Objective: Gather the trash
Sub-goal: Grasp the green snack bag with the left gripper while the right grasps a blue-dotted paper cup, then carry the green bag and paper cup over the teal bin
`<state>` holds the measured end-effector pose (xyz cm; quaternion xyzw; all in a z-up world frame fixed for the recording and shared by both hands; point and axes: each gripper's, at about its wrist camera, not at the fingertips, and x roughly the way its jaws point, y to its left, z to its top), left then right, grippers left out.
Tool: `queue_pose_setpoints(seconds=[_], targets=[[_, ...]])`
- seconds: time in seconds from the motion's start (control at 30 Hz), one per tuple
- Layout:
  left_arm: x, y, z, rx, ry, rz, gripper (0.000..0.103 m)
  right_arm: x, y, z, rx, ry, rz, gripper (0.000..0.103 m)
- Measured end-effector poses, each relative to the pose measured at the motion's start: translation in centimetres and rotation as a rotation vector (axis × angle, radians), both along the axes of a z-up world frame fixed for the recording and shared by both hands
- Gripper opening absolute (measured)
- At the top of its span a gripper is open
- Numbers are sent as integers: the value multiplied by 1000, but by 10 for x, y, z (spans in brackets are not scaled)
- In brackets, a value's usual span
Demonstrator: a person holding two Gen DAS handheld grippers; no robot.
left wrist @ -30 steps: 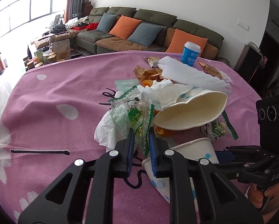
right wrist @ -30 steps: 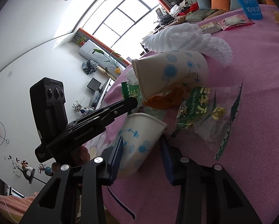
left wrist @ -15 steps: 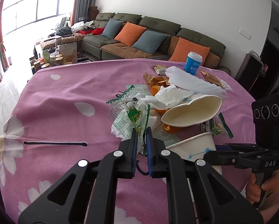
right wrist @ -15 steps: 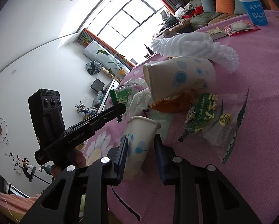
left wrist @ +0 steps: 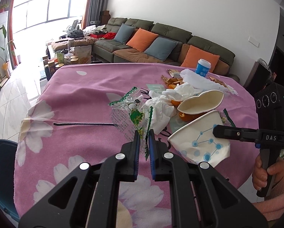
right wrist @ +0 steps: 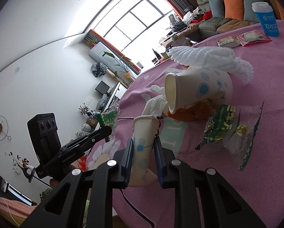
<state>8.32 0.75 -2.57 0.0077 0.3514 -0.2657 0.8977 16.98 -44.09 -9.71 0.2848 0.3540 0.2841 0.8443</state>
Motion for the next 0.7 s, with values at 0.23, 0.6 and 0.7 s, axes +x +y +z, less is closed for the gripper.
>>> queue_pose_setpoints(seconds=[0.23,0.6,0.7], targets=[[-20,22,4,6,-14,33,10,7,8,5,1,-23,20,20],[-42,58,14,12,-39,108,10,28,27,12,7,-50,89,20],[-47,71,17,8,-42,134,10,33,37,16,3,-56,114,20]])
